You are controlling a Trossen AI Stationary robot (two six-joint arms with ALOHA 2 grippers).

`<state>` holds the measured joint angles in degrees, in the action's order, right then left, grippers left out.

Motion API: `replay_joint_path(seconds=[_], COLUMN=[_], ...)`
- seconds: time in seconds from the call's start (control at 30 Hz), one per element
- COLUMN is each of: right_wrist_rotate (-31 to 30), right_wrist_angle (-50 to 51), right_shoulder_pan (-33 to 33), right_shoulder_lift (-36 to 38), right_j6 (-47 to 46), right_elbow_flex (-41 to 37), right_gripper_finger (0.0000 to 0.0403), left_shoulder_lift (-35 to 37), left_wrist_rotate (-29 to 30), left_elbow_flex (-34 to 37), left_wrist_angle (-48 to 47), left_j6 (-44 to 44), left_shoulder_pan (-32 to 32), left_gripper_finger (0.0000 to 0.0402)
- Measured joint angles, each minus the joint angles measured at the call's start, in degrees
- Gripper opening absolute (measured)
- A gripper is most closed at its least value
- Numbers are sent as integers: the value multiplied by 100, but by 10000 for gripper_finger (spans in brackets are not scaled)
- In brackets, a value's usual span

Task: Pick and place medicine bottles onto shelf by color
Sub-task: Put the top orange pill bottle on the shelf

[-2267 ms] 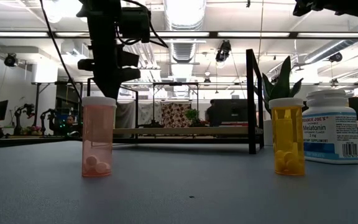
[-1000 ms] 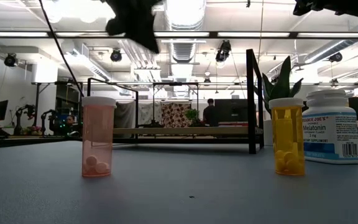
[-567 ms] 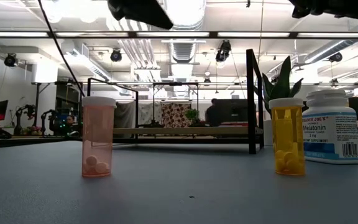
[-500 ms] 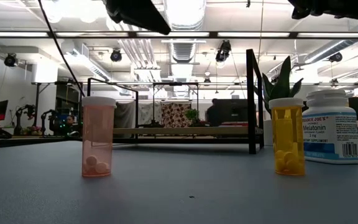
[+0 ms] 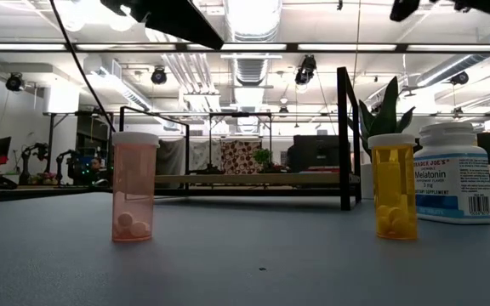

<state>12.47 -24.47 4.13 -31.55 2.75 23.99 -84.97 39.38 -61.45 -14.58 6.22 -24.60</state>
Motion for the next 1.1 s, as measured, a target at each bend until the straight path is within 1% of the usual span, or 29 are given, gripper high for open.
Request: replay_joint_path(seconds=[0.1, 0.2, 0.37, 0.5, 0.6, 0.7, 0.77, 0.87, 0.93, 1.03, 1.1], right_wrist_rotate=[2, 0, -1, -34, -49, -62, -257, -1046, -1374, -1606, -1781], right_wrist_angle=[316, 1101, 2877, 4265, 5583, 6873, 7748, 8557, 8738, 8538, 8198], right_shoulder_pan=[-134, -283, -475, -528, -528, -525, -528, -525, -520, -528, -526], right_shoulder_lift=[-352, -670, -1175, -1509, -1782, -2067, -2213, -2377, -2435, -2455, -2422], right_j6=[-237, -481, -1209, -2054, -2606, -2959, -3006, -2872, -2707, -2328, -2001], right_elbow_flex=[429, 979, 1941, 2663, 3121, 3544, 3764, 3879, 3742, 3355, 3060], right_gripper_finger=[95, 101, 98, 88, 81, 75, 72, 73, 83, 110, 132], left_shoulder_lift=[0, 44, 252, 570, 836, 1082, 1255, 1454, 1599, 1765, 1863], left_wrist_rotate=[-2, -7, -10, -21, -19, -17, -13, -15, -8, -2, -8], left_elbow_flex=[0, 2, 29, 265, 492, 720, 854, 968, 1046, 1173, 1239], left_wrist_angle=[-23, -164, -604, -595, -577, -517, -508, -510, -413, -329, -335], left_j6=[241, 369, 360, 359, 295, 164, 156, 12, 8, 10, 10], left_shoulder_pan=[-17, -50, -142, -218, -224, -223, -223, -238, -258, -301, -318], left_gripper_finger=[10, 10, 10, 10, 10, 10, 10, 10, 10, 10, 10])
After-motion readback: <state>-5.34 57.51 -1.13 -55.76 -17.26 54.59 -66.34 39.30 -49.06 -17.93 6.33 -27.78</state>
